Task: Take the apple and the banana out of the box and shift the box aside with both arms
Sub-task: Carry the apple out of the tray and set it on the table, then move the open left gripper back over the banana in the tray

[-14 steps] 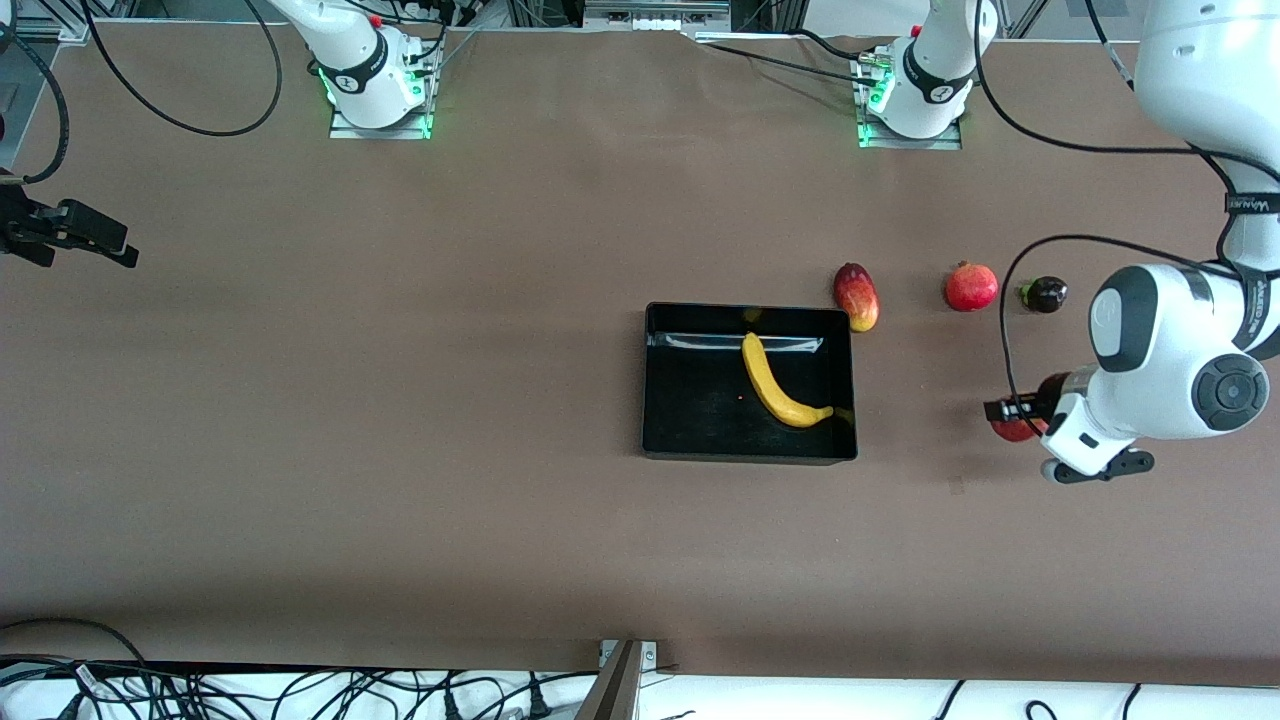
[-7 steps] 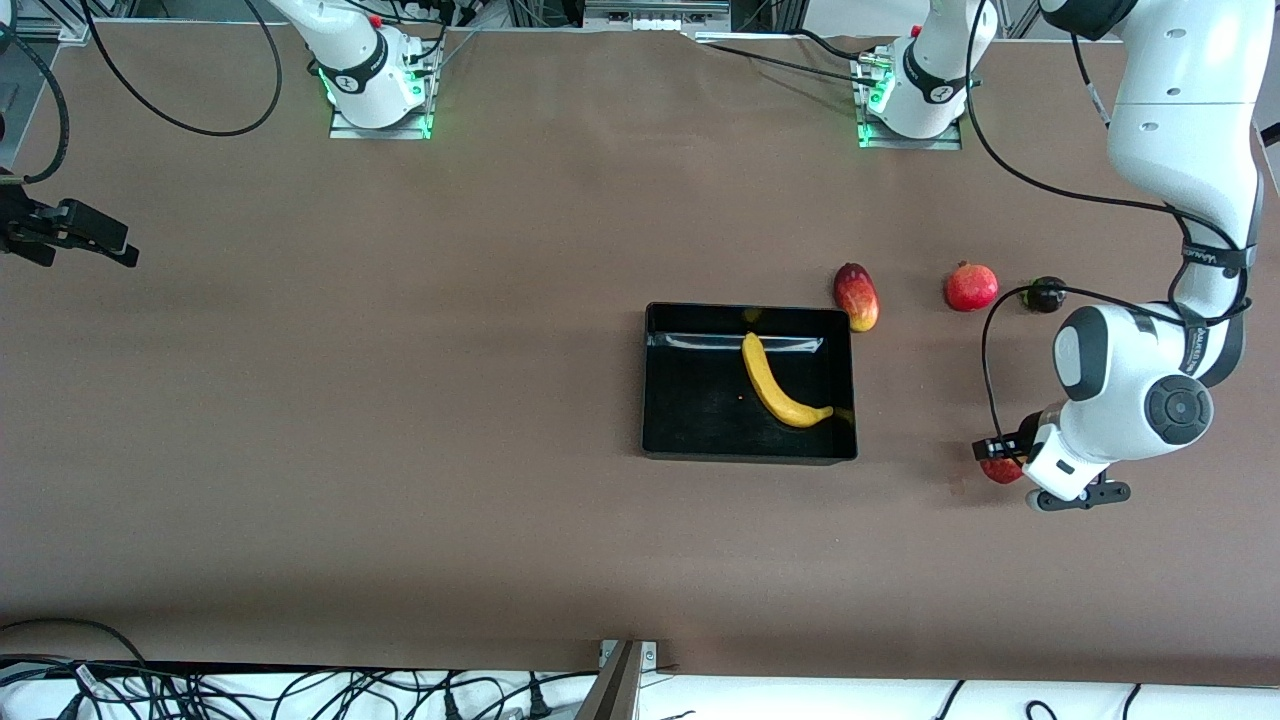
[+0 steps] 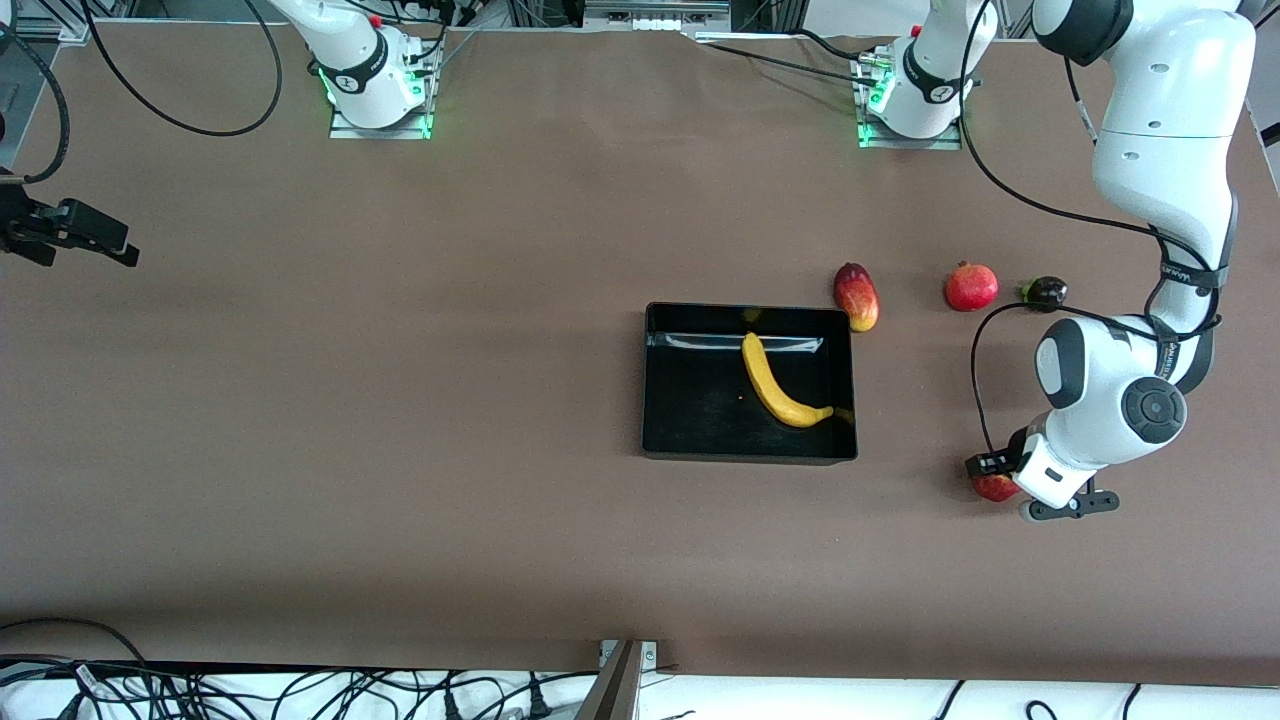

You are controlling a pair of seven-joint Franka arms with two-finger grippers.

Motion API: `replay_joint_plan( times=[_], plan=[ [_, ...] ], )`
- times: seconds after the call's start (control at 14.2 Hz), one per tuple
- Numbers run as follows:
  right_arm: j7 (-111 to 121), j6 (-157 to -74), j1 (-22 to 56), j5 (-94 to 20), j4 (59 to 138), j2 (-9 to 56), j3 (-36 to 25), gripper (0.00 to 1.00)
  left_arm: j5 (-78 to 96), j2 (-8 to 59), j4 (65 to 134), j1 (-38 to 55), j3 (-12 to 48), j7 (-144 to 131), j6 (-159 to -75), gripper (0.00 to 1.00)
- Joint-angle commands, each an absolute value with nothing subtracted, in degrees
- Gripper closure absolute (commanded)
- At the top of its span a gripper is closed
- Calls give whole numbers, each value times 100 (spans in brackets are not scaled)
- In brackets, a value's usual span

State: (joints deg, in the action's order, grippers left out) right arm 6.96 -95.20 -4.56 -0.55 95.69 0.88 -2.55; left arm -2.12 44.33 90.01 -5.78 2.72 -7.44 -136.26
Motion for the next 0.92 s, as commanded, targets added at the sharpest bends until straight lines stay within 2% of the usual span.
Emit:
replay_joint_plan(
  times=[0.0,0.07,0.14,0.35,0.49,0.71,0.85],
  plan=[
    [756,-9422,-519,-141,9536,44,-220,0,-352,4702,8947,-536,167,-774,-13878,34],
    [756,-9431,-519,-141,9545,44,-228,0,-352,4659,8947,-527,167,-791,-13869,10],
    [756,-9465,-519,-141,9519,79,-229,0,-343,4632,8912,-527,167,-791,-13869,0],
    [756,-9439,-519,-141,9536,61,-229,0,-343,4379,8921,-519,176,-809,-13677,0],
    [756,-9440,-519,-141,9527,62,-220,0,-334,4045,8868,-484,193,-809,-12968,0],
    [756,-9466,-519,-141,9519,79,-229,0,-264,3552,8868,-90,237,-1499,-12201,0],
    [765,-9422,-519,-141,9553,44,-229,0,-272,3454,8859,402,298,-2491,-11963,0]
  ],
)
